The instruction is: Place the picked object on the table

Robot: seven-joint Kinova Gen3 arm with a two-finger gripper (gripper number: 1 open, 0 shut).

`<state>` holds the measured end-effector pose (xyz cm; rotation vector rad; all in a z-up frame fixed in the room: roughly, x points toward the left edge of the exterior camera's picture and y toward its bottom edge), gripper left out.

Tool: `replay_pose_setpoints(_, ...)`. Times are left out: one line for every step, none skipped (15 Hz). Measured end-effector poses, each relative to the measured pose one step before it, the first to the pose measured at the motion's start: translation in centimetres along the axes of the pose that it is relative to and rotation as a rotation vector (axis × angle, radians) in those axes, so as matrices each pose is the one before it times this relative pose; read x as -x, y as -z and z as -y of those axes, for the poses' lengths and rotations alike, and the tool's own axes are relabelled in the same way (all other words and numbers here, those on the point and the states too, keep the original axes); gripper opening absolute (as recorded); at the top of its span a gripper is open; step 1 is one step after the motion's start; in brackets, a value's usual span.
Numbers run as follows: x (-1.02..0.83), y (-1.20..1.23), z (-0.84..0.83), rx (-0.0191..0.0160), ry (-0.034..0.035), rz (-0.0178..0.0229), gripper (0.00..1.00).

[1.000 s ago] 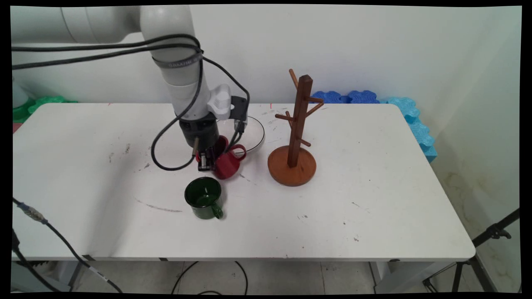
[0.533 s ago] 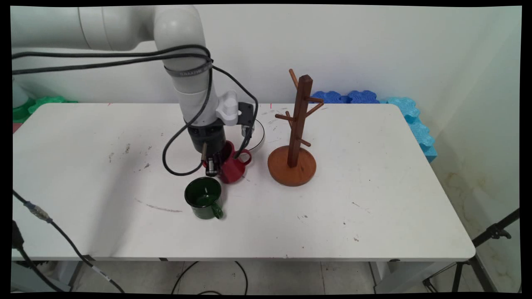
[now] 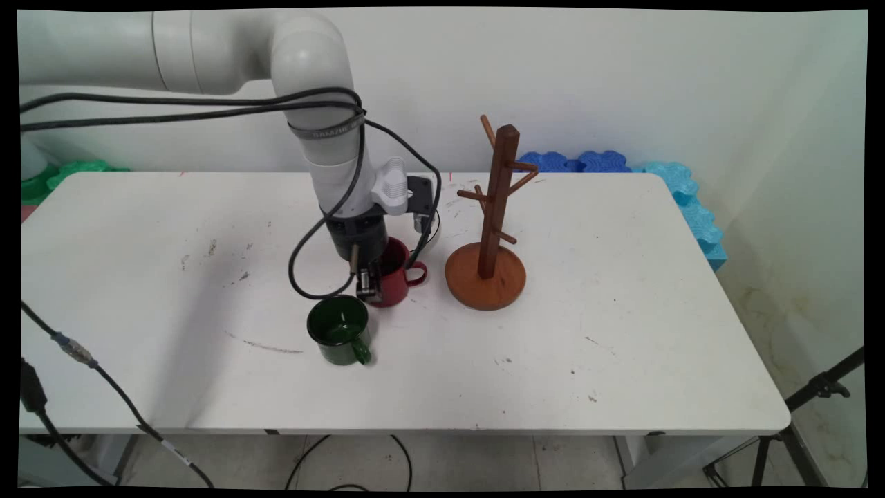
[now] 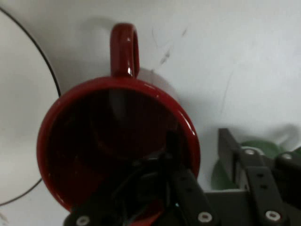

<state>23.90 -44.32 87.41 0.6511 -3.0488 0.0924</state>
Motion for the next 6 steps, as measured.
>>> replay_pose_setpoints(-0.237, -0.114, -0.056, 0.00269, 0.00291, -0.00892, 1.00)
replay_pose_setpoints(-0.105, -0.083, -0.039, 0.00191, 0.00327, -0.00775, 1.00)
replay_pose_setpoints(-0.161, -0.067, -0.060, 0.00156, 0.00189, -0.01042, 1.00)
replay_pose_setpoints(-0.103, -0.051, -0.041, 0.00083, 0.00184, -0.00857, 1.00)
replay_pose_setpoints(-0.159, -0.023, -0.056, 0.00061, 0.00076, -0.01032, 1.00)
replay_pose_setpoints(-0.098, 0.036, -0.057, -0.00013, 0.00172, -0.01192, 1.00)
